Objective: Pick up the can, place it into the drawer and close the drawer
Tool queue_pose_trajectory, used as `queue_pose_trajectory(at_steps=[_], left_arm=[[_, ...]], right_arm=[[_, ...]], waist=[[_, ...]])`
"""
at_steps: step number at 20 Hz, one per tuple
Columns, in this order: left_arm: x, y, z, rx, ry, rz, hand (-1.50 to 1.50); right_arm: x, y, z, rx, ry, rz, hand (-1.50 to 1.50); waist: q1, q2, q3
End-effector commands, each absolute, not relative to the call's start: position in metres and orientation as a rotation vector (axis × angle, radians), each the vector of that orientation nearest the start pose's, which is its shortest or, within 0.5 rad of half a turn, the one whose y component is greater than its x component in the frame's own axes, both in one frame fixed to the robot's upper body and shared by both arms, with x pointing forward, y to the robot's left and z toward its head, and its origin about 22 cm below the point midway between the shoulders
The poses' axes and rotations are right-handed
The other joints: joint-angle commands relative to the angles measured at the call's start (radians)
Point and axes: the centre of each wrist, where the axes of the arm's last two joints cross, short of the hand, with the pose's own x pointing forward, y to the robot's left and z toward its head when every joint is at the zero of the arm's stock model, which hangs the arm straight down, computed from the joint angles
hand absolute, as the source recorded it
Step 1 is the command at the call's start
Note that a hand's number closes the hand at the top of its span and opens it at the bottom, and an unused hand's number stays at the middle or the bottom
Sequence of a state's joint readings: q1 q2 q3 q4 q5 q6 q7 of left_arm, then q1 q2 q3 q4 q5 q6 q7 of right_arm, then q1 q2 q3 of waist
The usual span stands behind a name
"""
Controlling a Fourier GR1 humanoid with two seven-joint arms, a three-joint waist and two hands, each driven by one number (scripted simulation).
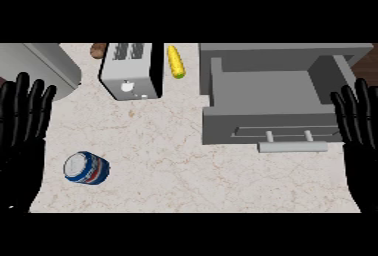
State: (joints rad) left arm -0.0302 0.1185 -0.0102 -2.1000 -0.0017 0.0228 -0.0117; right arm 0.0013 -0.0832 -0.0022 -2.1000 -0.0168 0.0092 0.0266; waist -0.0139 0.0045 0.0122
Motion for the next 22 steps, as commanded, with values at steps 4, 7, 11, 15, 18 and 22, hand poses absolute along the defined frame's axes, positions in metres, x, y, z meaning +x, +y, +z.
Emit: queue_pose_trajectory(at_steps=[4, 7, 11, 15, 18, 22], left_arm=[[0.189, 0.264, 0.127, -0.331, -2.074, -0.316, -1.50], [0.191, 0.299, 0.102, -0.213, -1.755, -0.407, -1.50], [0.183, 0.347, 0.112, -0.252, -1.709, -0.420, -1.50], [0.161, 0.393, 0.127, -0.287, -1.684, -0.442, -1.50], [0.158, 0.416, 0.138, -0.274, -1.695, -0.439, -1.50], [0.158, 0.412, 0.150, -0.275, -1.688, -0.435, -1.50]], right_arm=[[0.197, -0.232, 0.125, -0.016, -2.062, 0.098, -1.50], [0.198, -0.256, 0.104, -0.180, -1.841, -0.093, -1.50], [0.186, -0.269, 0.091, -0.232, -1.764, -0.108, -1.50], [0.177, -0.286, 0.104, -0.249, -1.778, -0.131, -1.50], [0.164, -0.286, 0.094, -0.220, -1.758, -0.101, -1.50], [0.154, -0.314, 0.092, -0.237, -1.781, -0.094, -1.50]], waist=[[0.025, -0.010, -0.014], [0.010, 0.003, -0.015], [0.017, -0.005, -0.013], [0.023, -0.007, -0.013], [0.018, -0.007, -0.012], [0.013, -0.006, -0.012]])
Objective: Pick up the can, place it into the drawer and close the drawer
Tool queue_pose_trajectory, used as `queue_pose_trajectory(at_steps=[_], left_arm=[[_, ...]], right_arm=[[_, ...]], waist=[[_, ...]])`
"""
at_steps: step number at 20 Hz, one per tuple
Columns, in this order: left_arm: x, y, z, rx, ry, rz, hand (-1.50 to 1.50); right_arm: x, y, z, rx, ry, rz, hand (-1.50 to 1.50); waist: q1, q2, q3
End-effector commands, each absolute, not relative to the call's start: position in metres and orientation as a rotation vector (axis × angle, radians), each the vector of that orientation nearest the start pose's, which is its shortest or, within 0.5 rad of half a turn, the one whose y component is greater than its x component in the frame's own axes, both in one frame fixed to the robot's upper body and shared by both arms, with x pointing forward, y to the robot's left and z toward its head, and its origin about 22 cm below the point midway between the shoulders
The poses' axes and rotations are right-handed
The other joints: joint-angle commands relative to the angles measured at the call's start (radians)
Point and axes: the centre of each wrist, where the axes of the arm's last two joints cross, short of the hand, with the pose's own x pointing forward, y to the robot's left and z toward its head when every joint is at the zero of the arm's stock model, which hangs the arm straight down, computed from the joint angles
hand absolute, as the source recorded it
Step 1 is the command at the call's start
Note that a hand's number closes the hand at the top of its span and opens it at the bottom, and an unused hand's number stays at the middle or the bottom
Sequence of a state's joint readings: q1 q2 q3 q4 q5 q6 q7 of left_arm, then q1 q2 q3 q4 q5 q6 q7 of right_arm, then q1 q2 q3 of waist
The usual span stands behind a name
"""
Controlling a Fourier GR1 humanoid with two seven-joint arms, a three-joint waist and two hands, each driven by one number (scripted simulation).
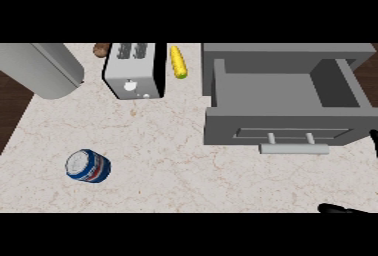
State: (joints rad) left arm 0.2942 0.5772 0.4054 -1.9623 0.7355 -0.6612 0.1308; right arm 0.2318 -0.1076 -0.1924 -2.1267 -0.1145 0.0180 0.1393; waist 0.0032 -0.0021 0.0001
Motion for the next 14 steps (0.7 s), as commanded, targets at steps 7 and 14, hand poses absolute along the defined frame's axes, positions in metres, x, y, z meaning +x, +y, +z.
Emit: queue_pose_trajectory(at_steps=[7, 14], left_arm=[[0.143, 0.437, 0.143, -0.309, -1.645, -0.344, -1.50], [0.157, 0.414, 0.147, -0.402, -1.566, -0.226, -1.50]], right_arm=[[0.142, -0.337, 0.094, -0.226, -1.778, -0.112, -1.50], [0.115, -0.350, 0.090, -0.187, -1.783, -0.087, -1.50]], waist=[[-0.003, 0.001, 0.000], [-0.012, 0.000, 0.001]])
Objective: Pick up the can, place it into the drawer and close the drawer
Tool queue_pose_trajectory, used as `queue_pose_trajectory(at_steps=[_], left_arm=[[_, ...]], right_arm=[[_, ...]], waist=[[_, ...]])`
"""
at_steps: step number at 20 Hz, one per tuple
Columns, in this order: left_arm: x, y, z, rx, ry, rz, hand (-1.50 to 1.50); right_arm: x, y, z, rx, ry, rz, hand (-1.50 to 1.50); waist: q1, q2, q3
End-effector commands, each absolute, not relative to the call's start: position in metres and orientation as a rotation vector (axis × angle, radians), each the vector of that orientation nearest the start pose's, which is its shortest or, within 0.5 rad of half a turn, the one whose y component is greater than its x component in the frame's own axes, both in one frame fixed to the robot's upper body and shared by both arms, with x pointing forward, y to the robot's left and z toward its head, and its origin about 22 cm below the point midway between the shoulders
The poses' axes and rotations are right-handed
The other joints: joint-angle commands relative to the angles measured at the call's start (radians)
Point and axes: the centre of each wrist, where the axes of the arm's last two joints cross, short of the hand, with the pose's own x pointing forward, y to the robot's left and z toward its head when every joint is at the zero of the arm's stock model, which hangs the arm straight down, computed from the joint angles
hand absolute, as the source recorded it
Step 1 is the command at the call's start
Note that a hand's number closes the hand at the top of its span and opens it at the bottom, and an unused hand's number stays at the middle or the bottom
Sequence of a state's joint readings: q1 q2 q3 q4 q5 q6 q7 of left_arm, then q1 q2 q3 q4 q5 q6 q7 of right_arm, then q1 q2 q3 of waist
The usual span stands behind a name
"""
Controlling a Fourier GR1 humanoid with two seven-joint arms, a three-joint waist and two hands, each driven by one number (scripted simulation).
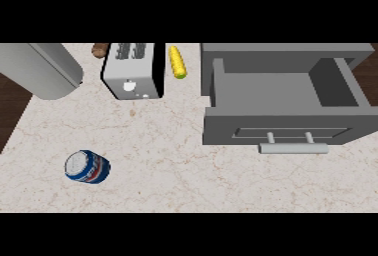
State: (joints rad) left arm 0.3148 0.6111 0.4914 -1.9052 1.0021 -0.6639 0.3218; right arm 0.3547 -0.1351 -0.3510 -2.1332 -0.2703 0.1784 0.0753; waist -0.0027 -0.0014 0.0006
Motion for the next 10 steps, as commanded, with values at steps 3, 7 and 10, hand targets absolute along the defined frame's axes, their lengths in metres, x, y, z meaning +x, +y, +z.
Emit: queue_pose_trajectory(at_steps=[3, 7, 10], left_arm=[[0.155, 0.434, 0.154, -0.441, -1.531, -0.192, -1.50], [0.163, 0.403, 0.130, -0.477, -1.486, -0.188, -1.50], [0.195, 0.402, 0.130, -0.467, -1.481, -0.172, -1.50]], right_arm=[[0.133, -0.342, 0.082, -0.215, -1.789, -0.089, -1.50], [0.109, -0.344, 0.082, -0.197, -1.775, -0.106, -1.50], [0.102, -0.369, 0.073, -0.200, -1.789, -0.096, -1.50]], waist=[[0.004, 0.001, 0.000], [-0.001, 0.000, 0.000], [-0.008, 0.001, 0.000]])
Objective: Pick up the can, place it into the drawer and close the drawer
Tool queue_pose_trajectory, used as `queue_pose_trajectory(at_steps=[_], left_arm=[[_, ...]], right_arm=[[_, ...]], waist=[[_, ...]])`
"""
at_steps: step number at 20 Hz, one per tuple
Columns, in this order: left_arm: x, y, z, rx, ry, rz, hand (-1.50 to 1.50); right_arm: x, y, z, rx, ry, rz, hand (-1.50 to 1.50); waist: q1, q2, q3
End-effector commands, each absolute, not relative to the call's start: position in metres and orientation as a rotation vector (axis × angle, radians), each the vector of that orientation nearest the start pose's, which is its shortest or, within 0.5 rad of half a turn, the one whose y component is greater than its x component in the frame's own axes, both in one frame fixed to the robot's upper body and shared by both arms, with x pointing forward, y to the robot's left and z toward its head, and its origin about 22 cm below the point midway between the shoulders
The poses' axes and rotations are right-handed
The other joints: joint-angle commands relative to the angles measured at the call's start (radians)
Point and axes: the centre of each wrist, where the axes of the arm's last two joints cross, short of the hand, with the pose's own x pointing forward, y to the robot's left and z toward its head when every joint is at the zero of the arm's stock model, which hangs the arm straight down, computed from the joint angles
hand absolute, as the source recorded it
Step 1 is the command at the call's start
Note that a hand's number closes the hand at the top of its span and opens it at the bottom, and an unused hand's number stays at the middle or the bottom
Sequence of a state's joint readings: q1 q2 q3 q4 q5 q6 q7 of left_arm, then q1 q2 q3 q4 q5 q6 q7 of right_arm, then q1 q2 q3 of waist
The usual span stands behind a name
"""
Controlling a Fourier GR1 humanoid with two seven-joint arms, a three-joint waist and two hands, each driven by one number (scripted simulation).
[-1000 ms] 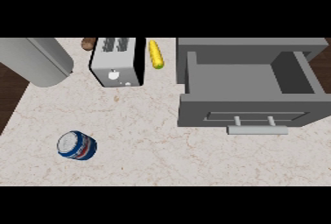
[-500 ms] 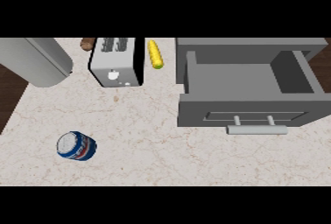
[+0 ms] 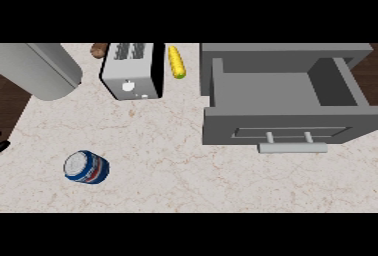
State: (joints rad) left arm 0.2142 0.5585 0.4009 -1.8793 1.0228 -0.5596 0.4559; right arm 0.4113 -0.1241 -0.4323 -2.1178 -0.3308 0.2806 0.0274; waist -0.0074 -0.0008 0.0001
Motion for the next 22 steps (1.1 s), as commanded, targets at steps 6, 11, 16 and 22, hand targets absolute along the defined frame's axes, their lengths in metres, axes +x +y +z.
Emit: queue_pose_trajectory(at_steps=[6, 11, 16, 22], left_arm=[[0.207, 0.372, 0.108, -0.419, -1.477, -0.183, -1.50], [0.215, 0.371, 0.079, -0.408, -1.450, -0.188, -1.50], [0.214, 0.385, 0.054, -0.375, -1.456, -0.182, -1.50], [0.216, 0.369, 0.007, -0.355, -1.421, -0.180, -1.50]], right_arm=[[0.111, -0.360, 0.098, -0.197, -1.780, -0.084, -1.50], [0.086, -0.368, 0.101, -0.207, -1.793, -0.117, -1.50], [0.087, -0.371, 0.099, -0.187, -1.790, -0.102, -1.50], [0.086, -0.380, 0.088, -0.187, -1.783, -0.114, -1.50]], waist=[[0.001, 0.002, 0.000], [-0.001, 0.000, 0.000], [0.001, 0.001, -0.001], [0.001, 0.001, -0.001]])
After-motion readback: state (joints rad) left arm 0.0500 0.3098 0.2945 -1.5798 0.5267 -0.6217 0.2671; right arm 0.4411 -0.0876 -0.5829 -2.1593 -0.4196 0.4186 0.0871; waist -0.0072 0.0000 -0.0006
